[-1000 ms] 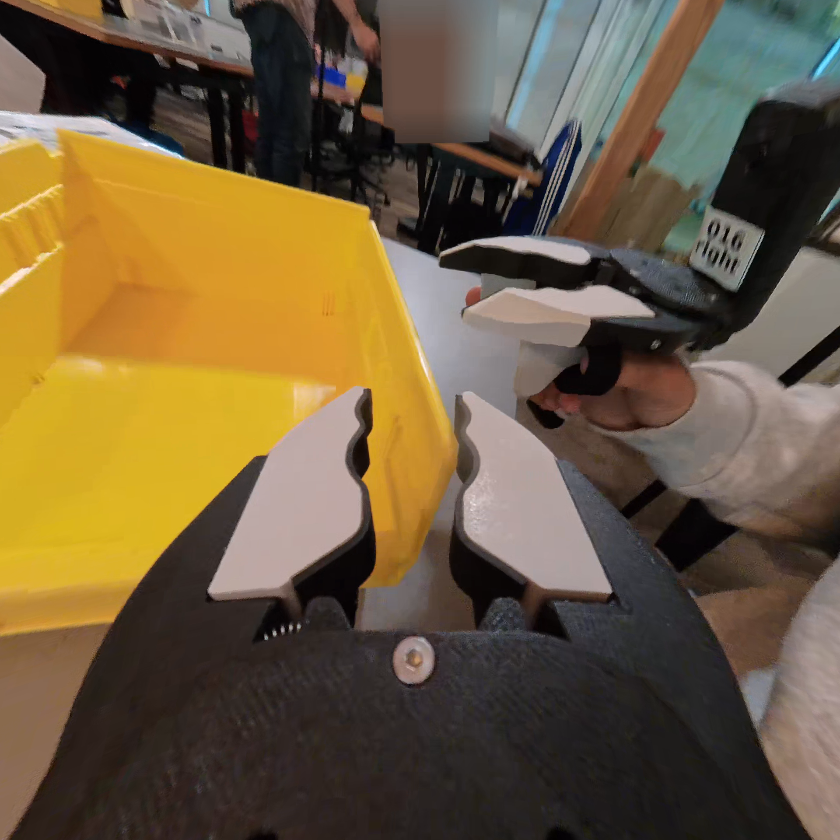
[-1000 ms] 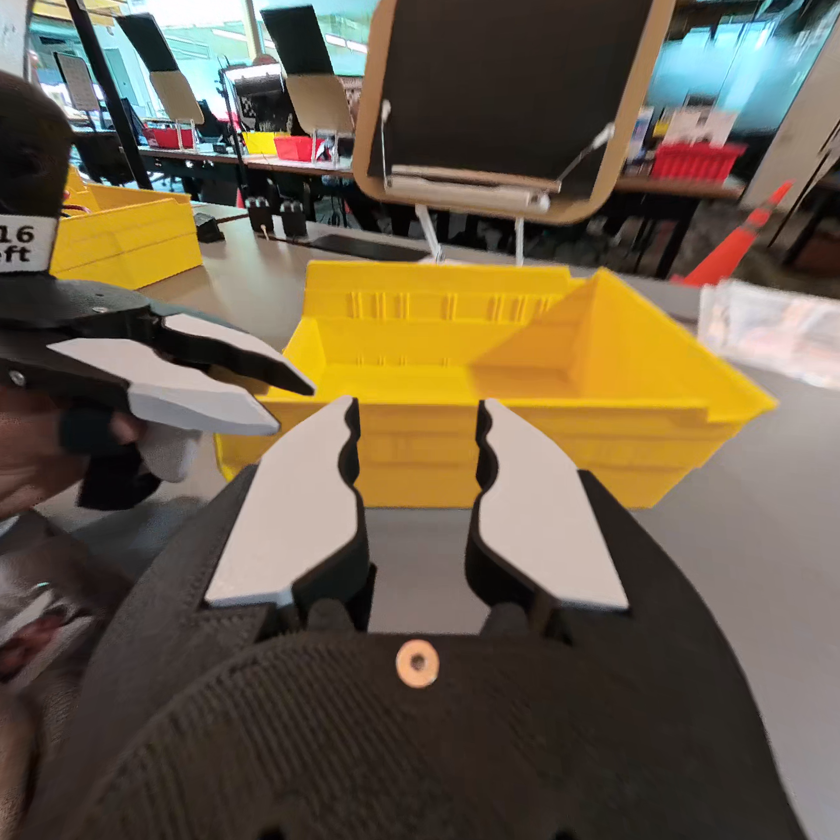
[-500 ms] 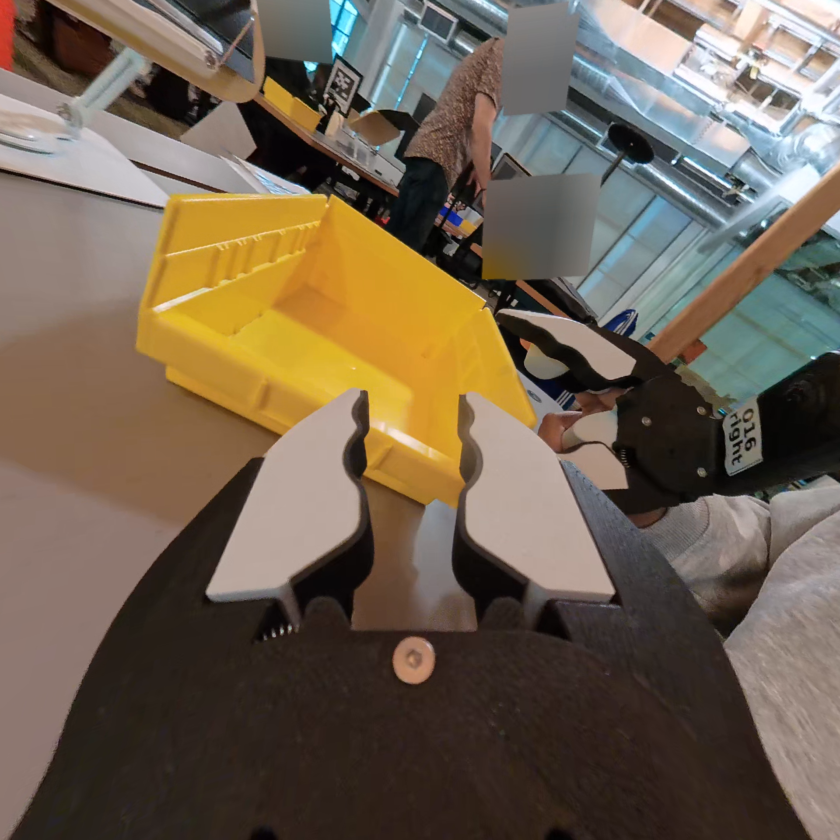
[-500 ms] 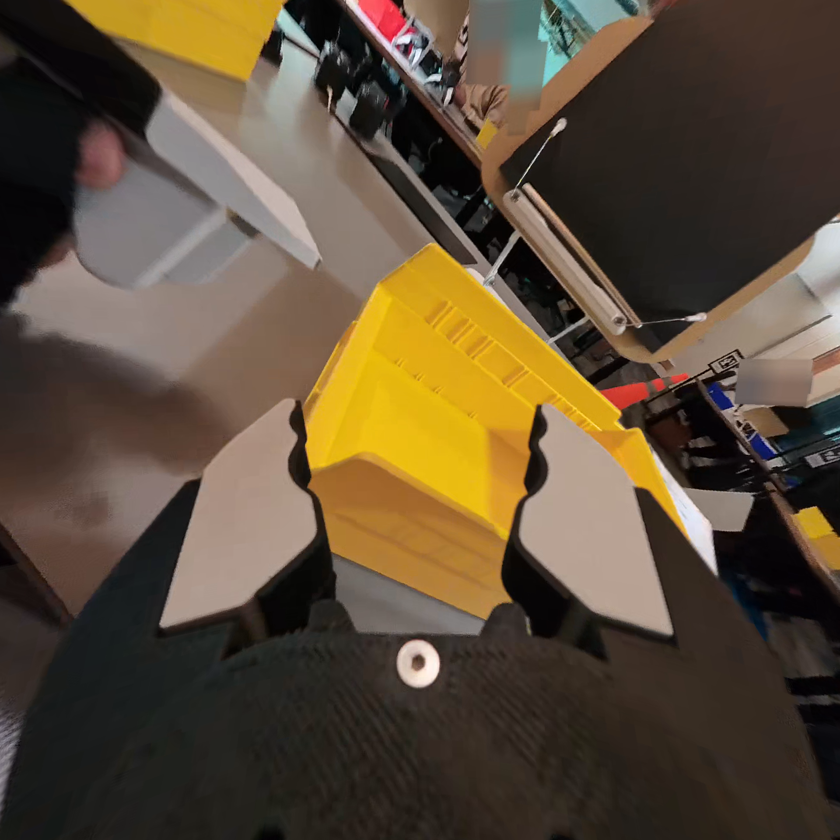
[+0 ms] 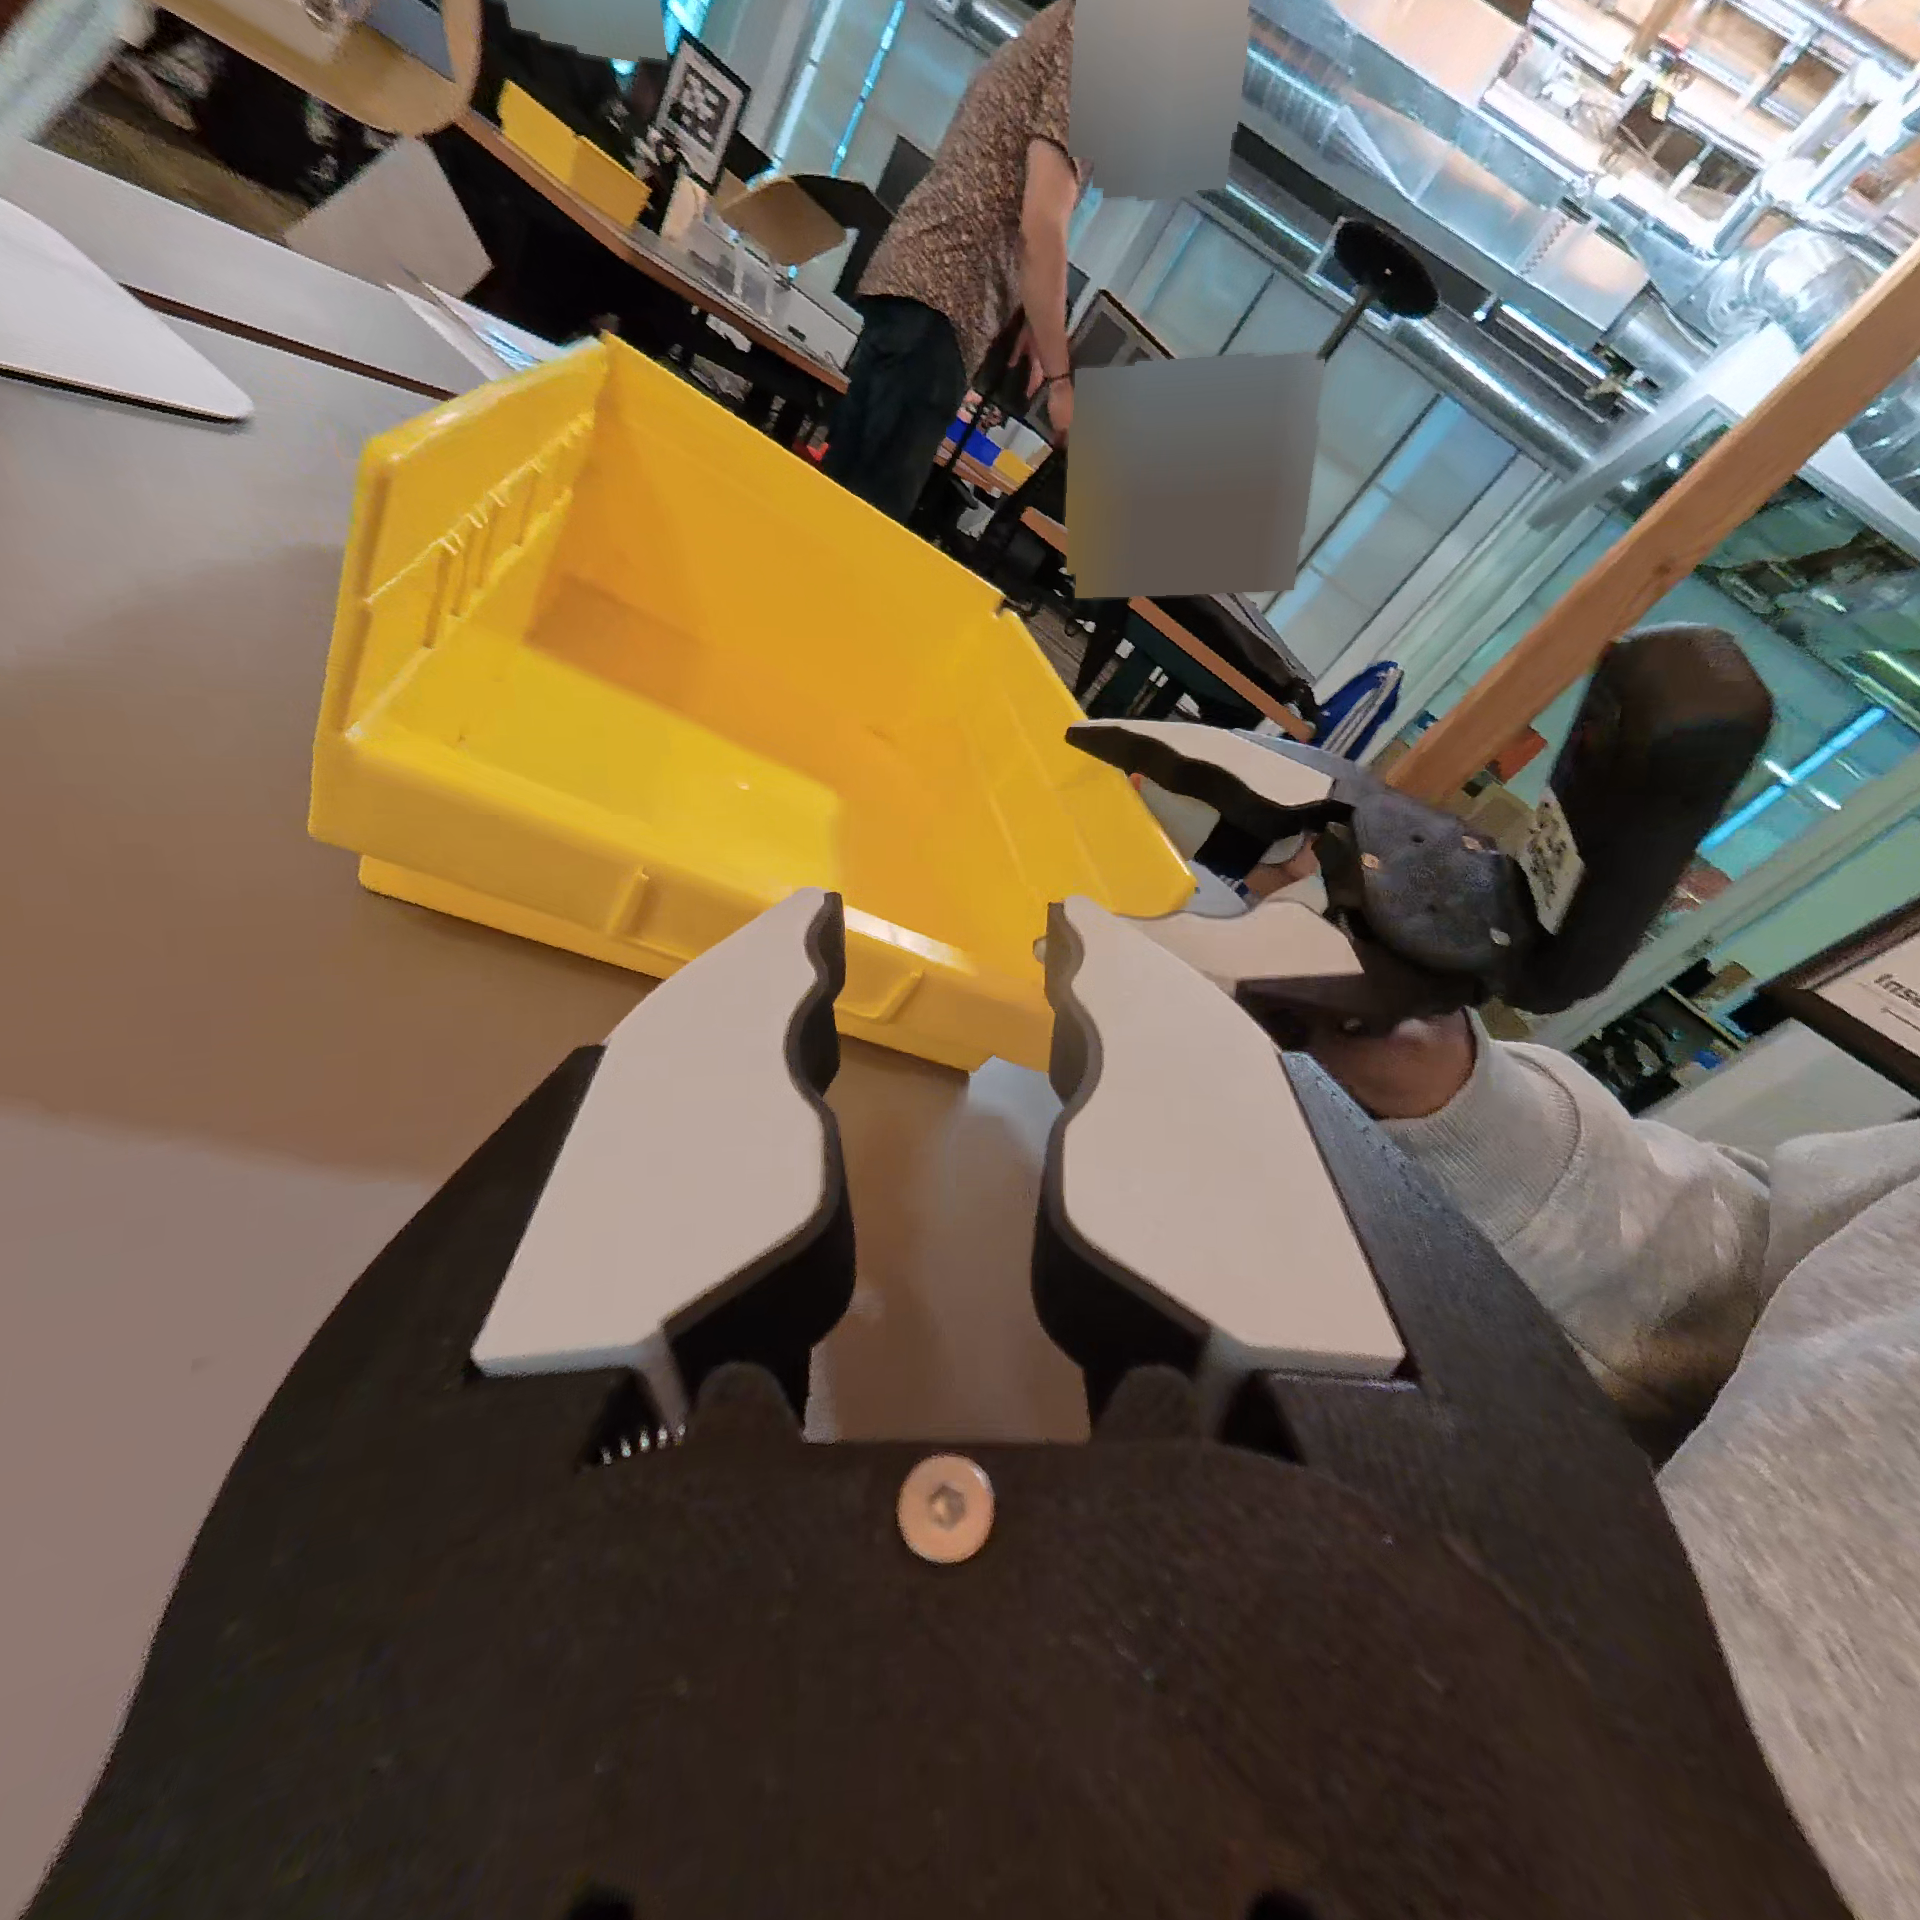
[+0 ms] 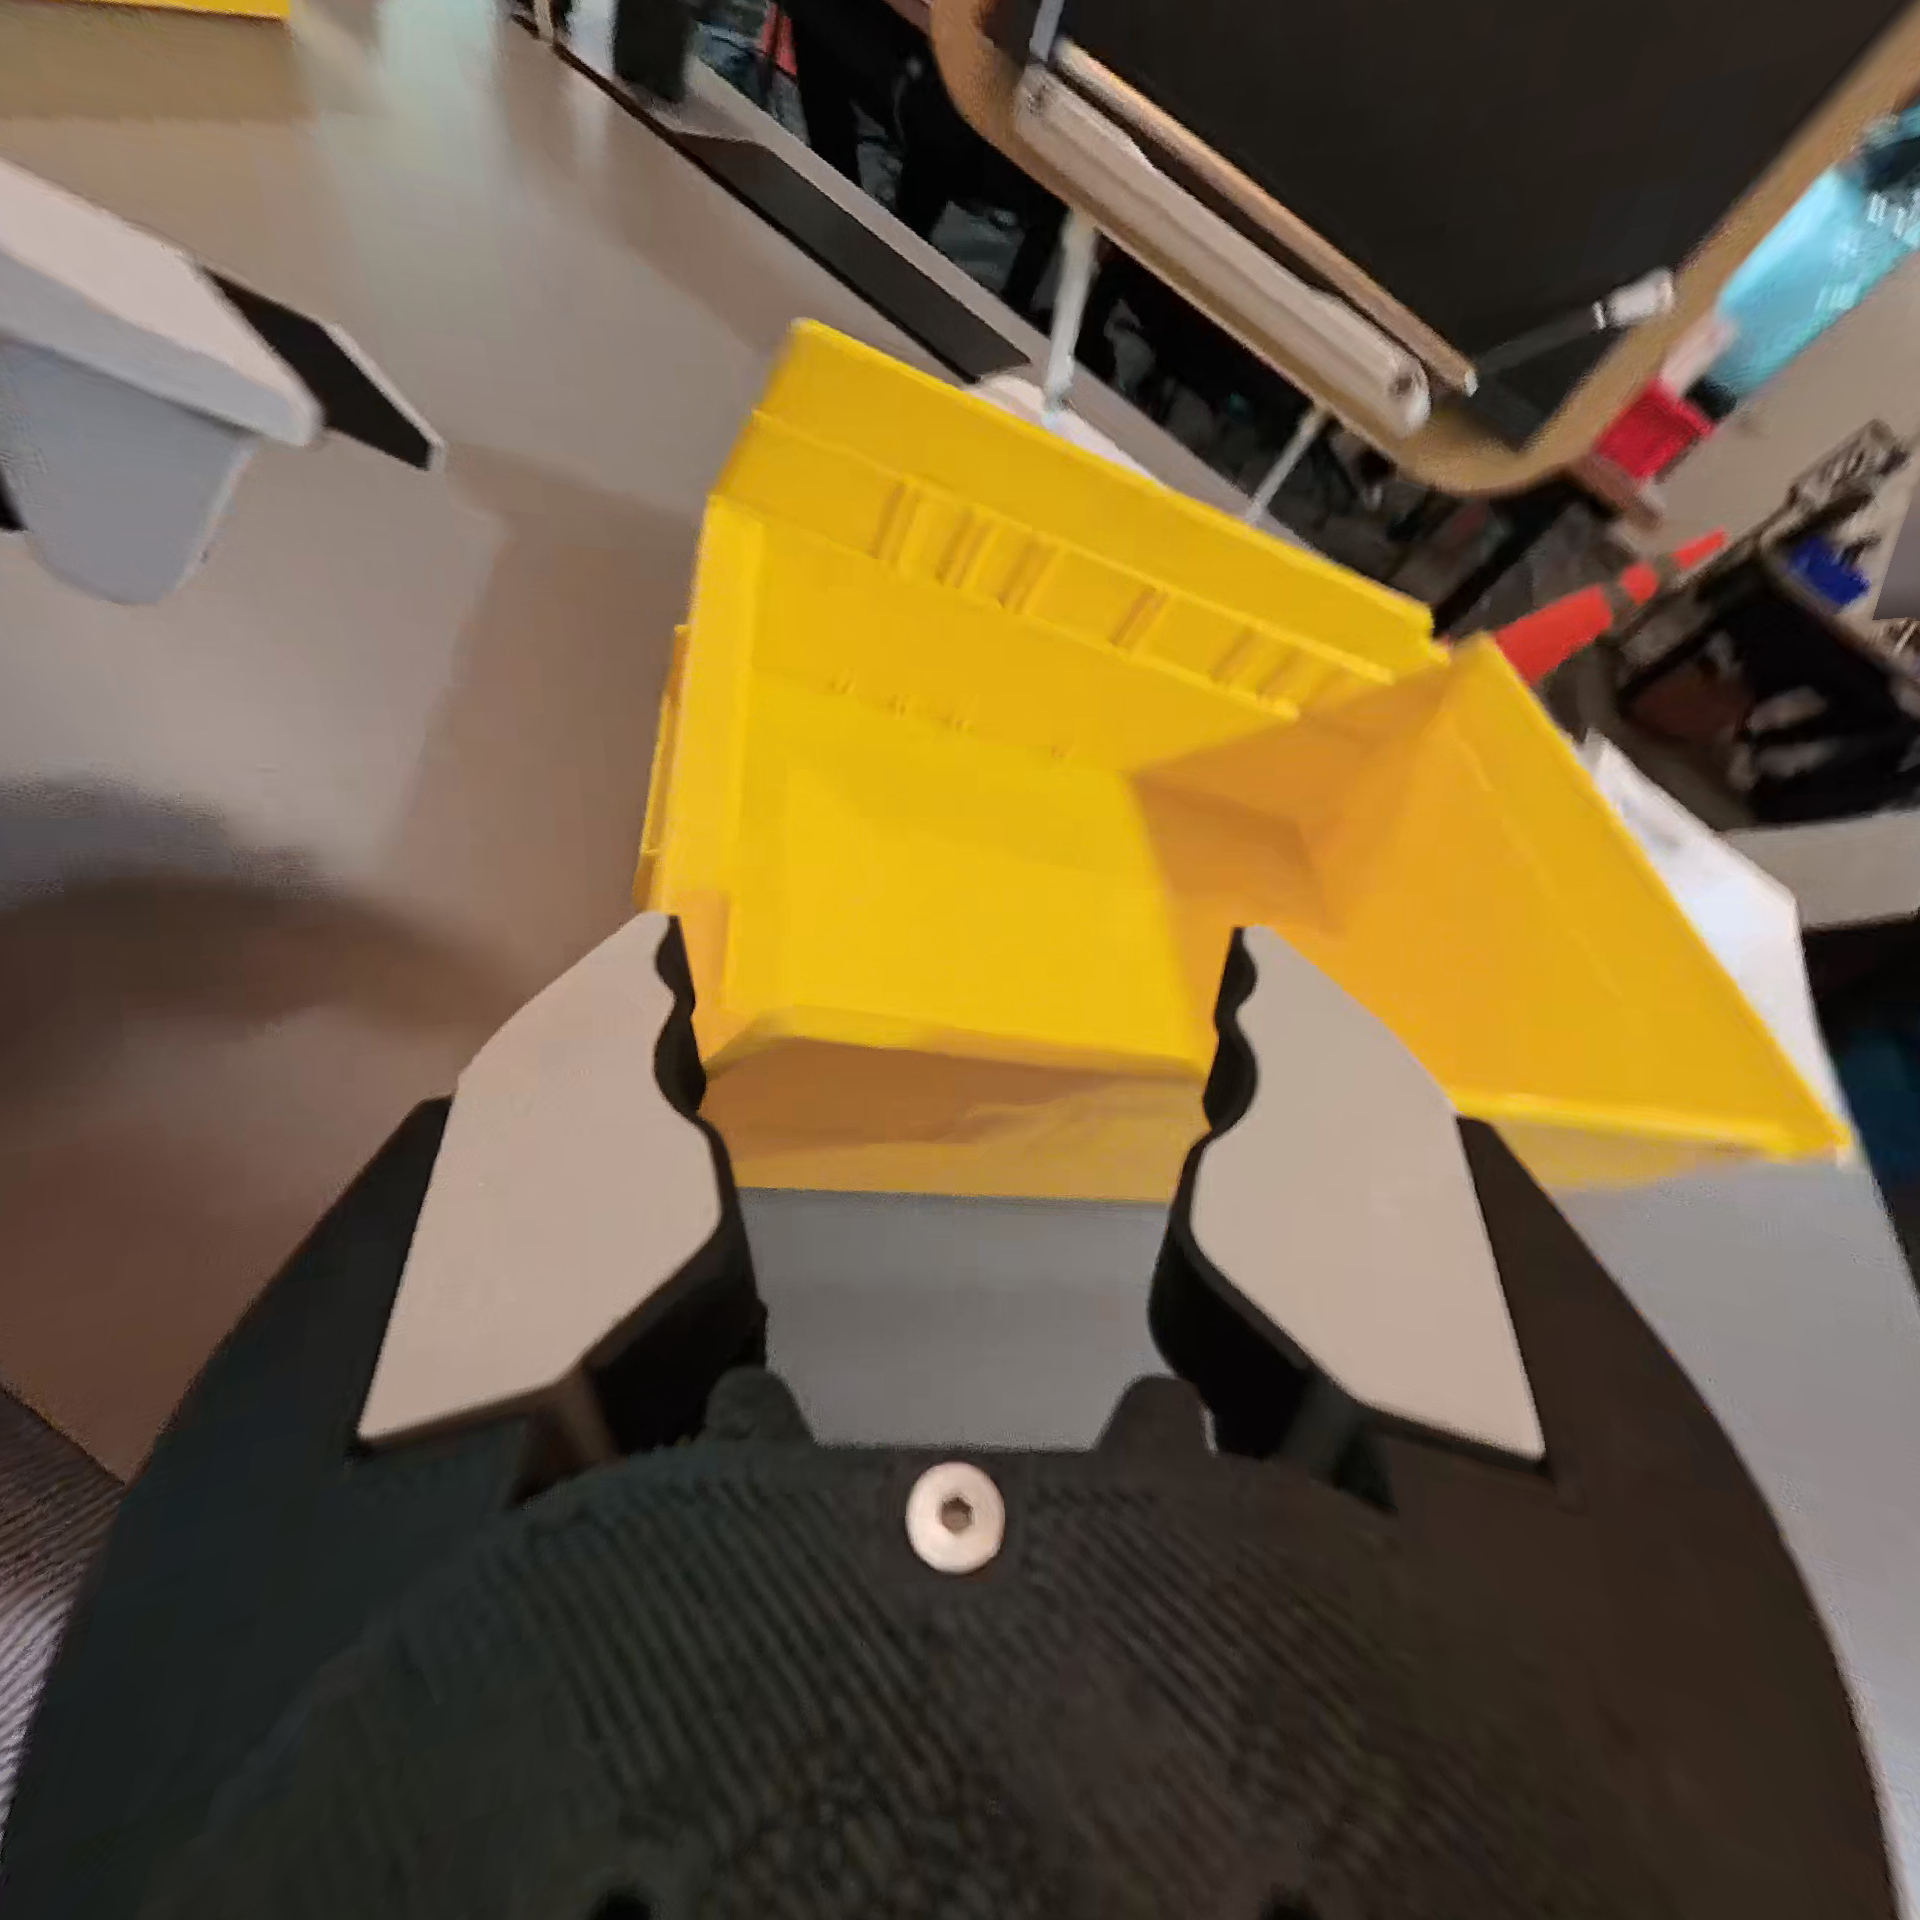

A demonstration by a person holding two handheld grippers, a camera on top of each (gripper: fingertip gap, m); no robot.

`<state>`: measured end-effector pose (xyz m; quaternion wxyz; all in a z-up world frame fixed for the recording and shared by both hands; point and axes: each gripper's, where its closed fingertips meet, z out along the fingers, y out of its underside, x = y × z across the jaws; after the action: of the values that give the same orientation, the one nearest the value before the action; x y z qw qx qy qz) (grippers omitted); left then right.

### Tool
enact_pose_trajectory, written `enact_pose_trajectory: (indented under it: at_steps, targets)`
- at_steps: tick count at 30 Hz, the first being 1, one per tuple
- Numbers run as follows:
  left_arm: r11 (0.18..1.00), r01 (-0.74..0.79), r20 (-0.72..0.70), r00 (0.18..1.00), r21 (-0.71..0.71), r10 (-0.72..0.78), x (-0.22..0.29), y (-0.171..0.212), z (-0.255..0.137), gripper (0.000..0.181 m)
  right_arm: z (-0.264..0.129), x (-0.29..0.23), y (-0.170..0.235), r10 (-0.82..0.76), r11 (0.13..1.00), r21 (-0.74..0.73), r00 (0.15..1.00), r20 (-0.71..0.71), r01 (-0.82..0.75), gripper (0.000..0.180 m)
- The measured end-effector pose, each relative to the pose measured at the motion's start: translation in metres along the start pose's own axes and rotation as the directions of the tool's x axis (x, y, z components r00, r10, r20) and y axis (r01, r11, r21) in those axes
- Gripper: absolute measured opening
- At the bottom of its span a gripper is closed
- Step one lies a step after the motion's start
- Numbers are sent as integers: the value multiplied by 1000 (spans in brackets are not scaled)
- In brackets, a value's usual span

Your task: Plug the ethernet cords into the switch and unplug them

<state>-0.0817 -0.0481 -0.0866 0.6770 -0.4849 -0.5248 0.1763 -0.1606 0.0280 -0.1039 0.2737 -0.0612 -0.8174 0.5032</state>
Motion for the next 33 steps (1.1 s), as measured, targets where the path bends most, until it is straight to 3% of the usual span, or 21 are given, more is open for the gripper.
enact_pose_trajectory:
  at_steps: [5, 8, 11, 16, 21, 27, 33]
  targets:
    - [999, 13, -94, 995, -51, -18, 14, 8, 26, 37, -21, 62, 28, 171, 985, -1, 974, -146, -173, 95]
    - [996, 17, -138, 990, -83, -28, 22, 14, 37, 37, -42, 106, 50, 210, 975, -5, 932, -295, -221, 77]
    - [995, 25, -164, 986, -99, -41, 27, 17, 42, 37, -60, 146, 81, 294, 943, -25, 868, -399, -331, 81]
    - [995, 58, -163, 984, -81, -71, 24, 13, 38, 37, -67, 170, 112, 551, 816, 11, 773, -315, -577, 65]
    - [992, 113, -149, 981, -59, -121, 17, 10, 32, 37, -76, 198, 128, 362, 904, -65, 838, -409, -422, 12]
    - [990, 134, -138, 981, -39, -139, 14, 8, 24, 37, -78, 225, 142, 444, 875, 4, 800, -403, -484, 22]
    - [991, 132, -119, 984, -7, -132, 11, 3, 16, 37, -76, 252, 152, 432, 883, 17, 799, -418, -469, 25]
